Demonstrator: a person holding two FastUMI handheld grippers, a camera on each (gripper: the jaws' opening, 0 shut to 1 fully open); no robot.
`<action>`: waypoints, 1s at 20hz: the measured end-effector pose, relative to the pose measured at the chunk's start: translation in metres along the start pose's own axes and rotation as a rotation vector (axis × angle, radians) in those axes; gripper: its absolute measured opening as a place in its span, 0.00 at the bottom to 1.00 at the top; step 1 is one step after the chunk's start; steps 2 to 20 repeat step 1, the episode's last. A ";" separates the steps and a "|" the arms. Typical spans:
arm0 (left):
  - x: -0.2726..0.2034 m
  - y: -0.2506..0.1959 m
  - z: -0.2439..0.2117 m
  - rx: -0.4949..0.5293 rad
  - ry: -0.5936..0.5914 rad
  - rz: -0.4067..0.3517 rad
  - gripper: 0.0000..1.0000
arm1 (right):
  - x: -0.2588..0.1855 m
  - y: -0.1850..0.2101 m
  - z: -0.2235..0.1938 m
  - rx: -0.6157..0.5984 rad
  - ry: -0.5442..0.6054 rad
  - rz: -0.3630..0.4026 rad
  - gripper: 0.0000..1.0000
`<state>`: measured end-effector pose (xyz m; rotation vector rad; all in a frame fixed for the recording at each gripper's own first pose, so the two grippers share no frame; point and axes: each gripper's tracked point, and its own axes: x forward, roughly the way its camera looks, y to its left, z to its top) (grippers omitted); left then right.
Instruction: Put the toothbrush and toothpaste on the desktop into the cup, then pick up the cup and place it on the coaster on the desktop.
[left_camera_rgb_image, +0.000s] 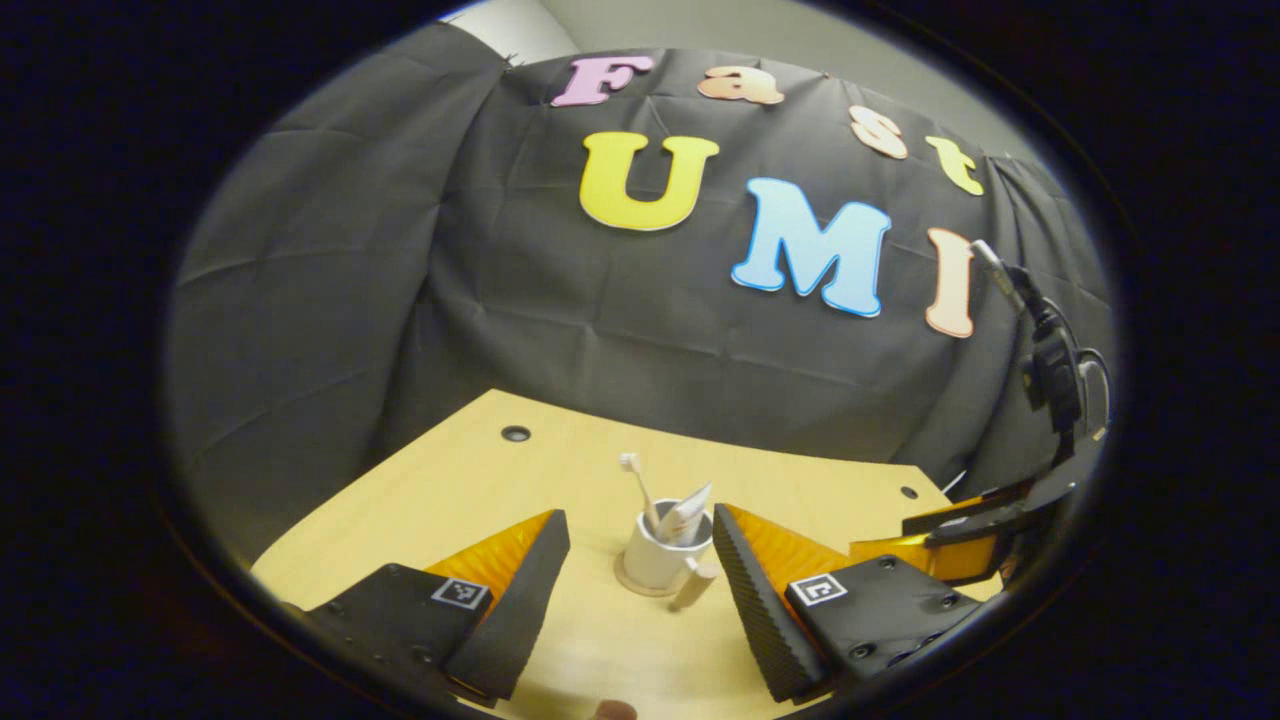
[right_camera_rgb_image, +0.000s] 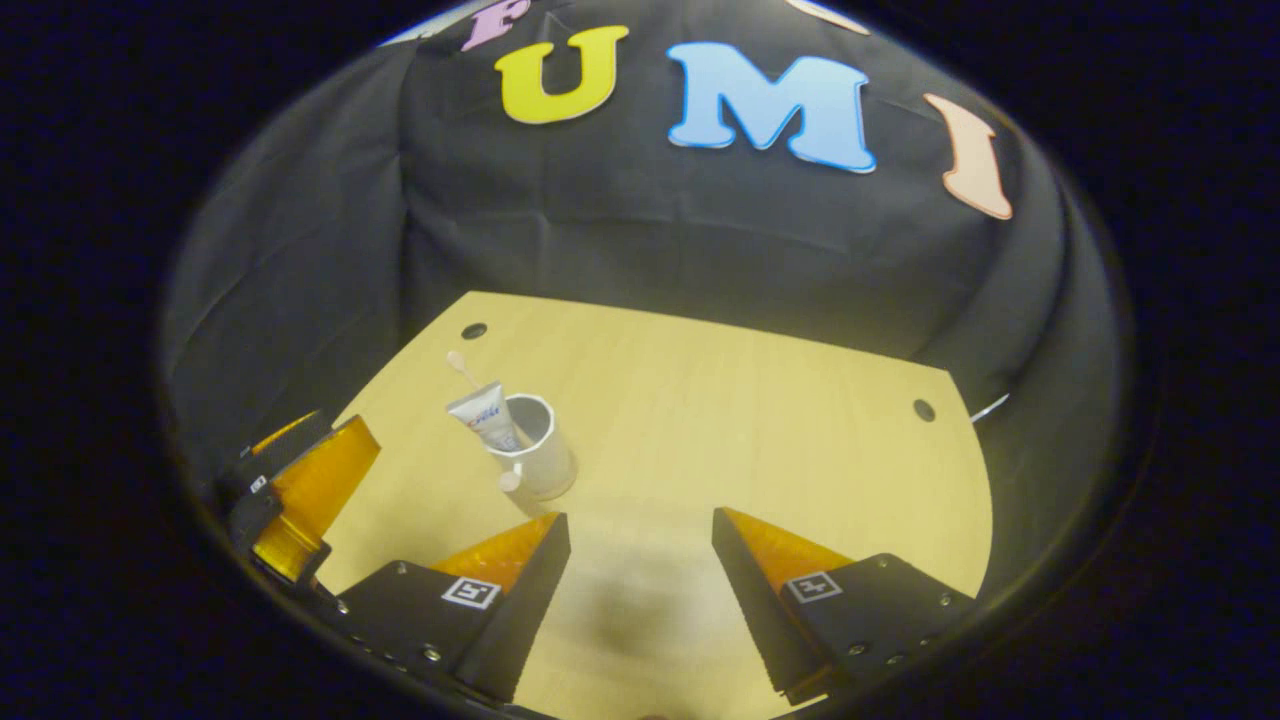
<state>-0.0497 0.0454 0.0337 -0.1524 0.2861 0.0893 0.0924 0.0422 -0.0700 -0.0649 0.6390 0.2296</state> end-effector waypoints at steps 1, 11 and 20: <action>-0.001 -0.011 0.003 0.005 -0.010 -0.014 0.93 | -0.013 -0.012 0.004 0.005 -0.039 -0.020 0.87; -0.001 -0.011 0.003 0.005 -0.010 -0.014 0.93 | -0.013 -0.012 0.004 0.005 -0.039 -0.020 0.87; -0.001 -0.011 0.003 0.005 -0.010 -0.014 0.93 | -0.013 -0.012 0.004 0.005 -0.039 -0.020 0.87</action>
